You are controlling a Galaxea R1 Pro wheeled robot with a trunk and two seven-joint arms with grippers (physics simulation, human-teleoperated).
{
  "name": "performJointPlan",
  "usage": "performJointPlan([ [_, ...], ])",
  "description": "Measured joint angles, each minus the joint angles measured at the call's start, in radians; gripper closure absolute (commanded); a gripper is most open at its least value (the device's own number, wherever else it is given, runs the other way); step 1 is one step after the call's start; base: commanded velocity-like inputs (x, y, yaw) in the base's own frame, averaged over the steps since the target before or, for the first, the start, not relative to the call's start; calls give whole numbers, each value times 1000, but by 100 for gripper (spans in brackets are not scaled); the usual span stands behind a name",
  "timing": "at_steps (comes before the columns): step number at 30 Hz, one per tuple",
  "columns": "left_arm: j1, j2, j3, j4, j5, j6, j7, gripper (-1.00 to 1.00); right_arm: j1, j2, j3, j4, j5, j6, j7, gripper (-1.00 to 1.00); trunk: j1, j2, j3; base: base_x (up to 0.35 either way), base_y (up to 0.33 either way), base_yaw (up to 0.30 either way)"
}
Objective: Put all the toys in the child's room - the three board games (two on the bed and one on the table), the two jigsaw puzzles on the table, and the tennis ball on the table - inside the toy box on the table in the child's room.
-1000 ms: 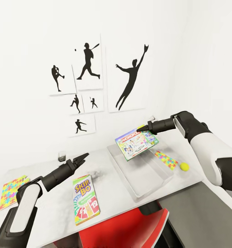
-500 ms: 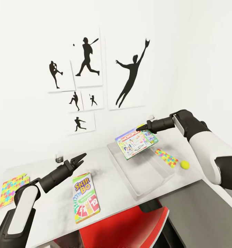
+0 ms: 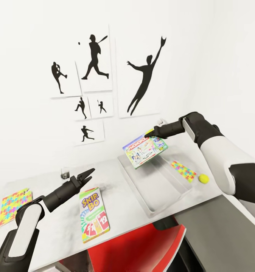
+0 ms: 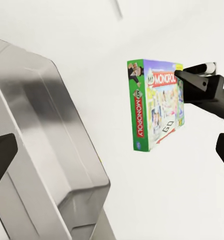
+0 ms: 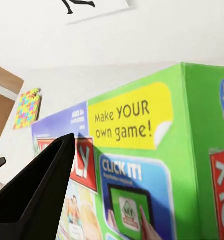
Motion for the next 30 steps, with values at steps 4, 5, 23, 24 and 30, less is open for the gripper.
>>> performJointPlan([
  [4,0,0,-1,1,15,0,0,-100,-8,8,1,1,1,-14,-17,100,0,0,-7,0,0,0],
  [5,0,1,-1,1,22,0,0,-100,-9,10,1,1,2,-20,-19,100,0,0,-8,0,0,0],
  [23,0,4,-1,2,51,0,1,-100,-14,12,6,1,9,-67,-31,100,0,0,-37,0,0,0],
  [24,0,5,-1,3,51,0,1,-100,-15,12,6,1,12,-68,-31,100,0,0,-39,0,0,0],
  [30,0,6,0,5,53,0,1,-100,-14,12,7,1,48,-83,-35,100,0,0,-49,0,0,0],
])
